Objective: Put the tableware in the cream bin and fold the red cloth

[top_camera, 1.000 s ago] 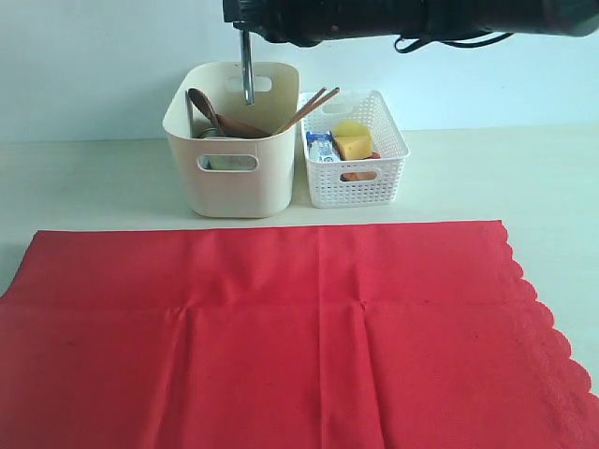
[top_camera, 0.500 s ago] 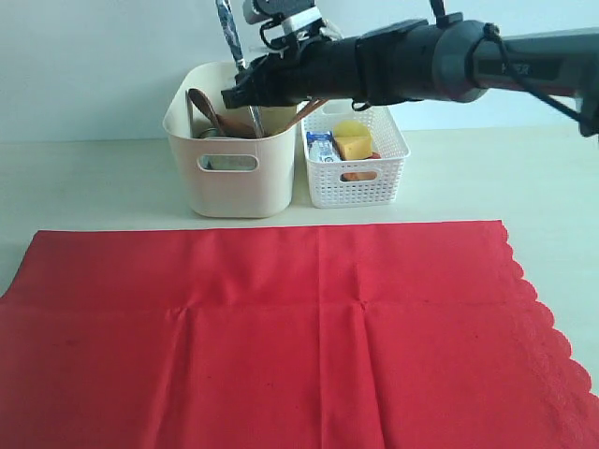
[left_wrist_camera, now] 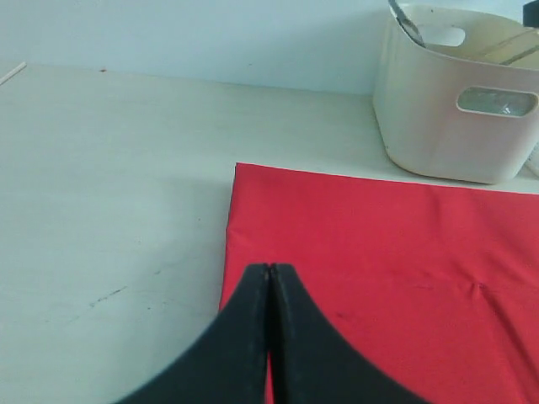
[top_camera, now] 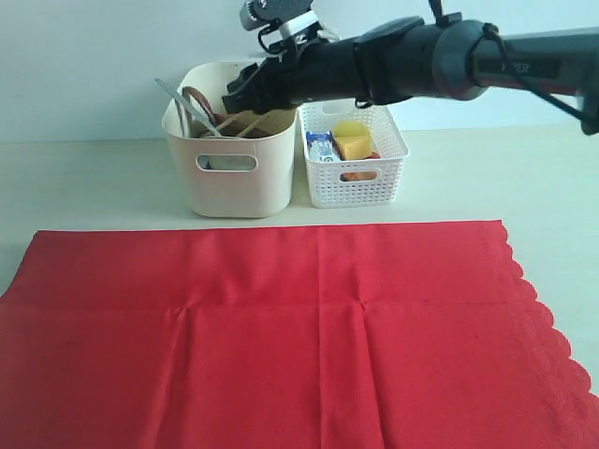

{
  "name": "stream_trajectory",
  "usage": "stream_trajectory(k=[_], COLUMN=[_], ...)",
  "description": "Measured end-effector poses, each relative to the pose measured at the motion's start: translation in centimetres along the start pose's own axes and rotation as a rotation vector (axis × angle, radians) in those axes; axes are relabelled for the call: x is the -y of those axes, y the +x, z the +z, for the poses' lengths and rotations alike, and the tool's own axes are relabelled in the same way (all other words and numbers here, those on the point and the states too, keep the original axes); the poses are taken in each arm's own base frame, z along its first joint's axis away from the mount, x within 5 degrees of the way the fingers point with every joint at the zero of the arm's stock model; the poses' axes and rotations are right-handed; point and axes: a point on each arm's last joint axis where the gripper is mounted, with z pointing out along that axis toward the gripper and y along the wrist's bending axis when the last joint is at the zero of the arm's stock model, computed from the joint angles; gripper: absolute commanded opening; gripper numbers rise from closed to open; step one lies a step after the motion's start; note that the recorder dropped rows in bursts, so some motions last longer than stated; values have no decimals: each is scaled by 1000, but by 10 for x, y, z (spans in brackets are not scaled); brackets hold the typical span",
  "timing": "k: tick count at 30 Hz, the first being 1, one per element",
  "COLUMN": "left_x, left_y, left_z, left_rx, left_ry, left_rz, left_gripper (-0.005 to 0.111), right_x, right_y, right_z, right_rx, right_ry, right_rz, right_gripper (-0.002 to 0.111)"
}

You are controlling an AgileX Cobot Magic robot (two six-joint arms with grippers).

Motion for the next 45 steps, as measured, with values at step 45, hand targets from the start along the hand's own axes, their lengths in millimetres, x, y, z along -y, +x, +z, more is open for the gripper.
stream_trajectory(k=[45], left_x=[0], left_y=[0], left_z=[0], left_rx=[0], left_ry=[0], left_rz=[0], left_gripper=[0], right_x=[-78], right_y=[2], right_z=[-337], right_rx=[-437], right_ry=[323], right_rz=[-31], right_gripper=[0])
